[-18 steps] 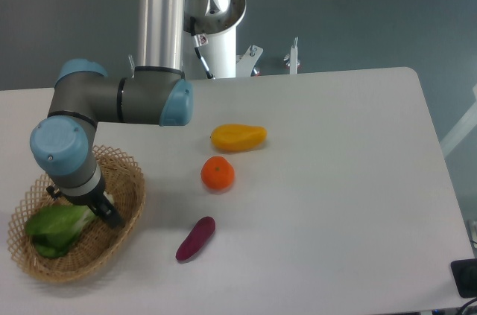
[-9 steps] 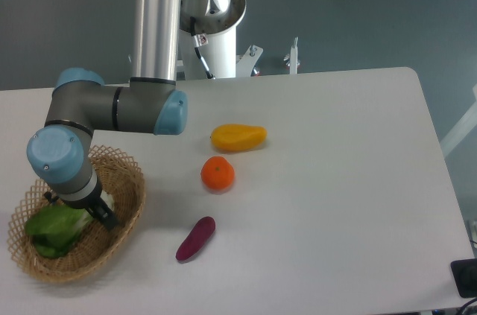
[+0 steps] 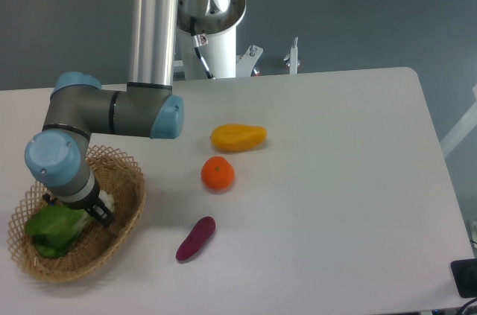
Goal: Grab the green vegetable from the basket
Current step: 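Lower the gripper onto the bok choy stem and close it, then lift the bok choy up out of the basket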
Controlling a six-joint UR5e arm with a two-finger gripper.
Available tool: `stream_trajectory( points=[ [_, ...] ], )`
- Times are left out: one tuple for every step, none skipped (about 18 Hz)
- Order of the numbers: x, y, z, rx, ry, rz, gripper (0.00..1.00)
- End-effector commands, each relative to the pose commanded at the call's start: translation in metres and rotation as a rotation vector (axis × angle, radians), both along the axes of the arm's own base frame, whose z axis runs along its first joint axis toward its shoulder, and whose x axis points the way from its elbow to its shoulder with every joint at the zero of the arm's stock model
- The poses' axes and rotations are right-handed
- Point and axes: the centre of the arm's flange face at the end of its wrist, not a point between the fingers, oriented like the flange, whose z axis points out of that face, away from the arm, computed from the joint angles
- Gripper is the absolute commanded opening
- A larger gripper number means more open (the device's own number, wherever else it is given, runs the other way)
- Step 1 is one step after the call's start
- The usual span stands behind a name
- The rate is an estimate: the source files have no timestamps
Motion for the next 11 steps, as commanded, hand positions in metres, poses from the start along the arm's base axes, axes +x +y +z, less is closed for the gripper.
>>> stream_trajectory(
  points=[
    [0.0,0.001,0.005,0.007,0.002,0.002,0.16],
    [0.0,0.0,0.013,0.019,0.006,0.0,0.13],
    [0.0,0.0,0.018,0.027,0.007,0.0,0.13],
    [0.0,-0.001,0.025,0.037,0.01,0.0,0.13],
    [0.001,-0.001,0.033,0.05,0.011,0.0,0.13],
    [0.001,-0.002,0.041,0.062,0.012,0.0,0.13],
    [0.0,-0.002,0.048,0.074,0.015,0.002,0.13],
    [0.001,-0.003,0.056,0.086,0.017,0.0,0.13],
    [-0.002,-0.004,0.065,0.099,0.022,0.005,0.13],
    [-0.004,-0.006,0.074,0.113,0.026,0.008,0.13],
    [-0.007,-0.008,0.085,0.129,0.032,0.004,0.13]
  ],
)
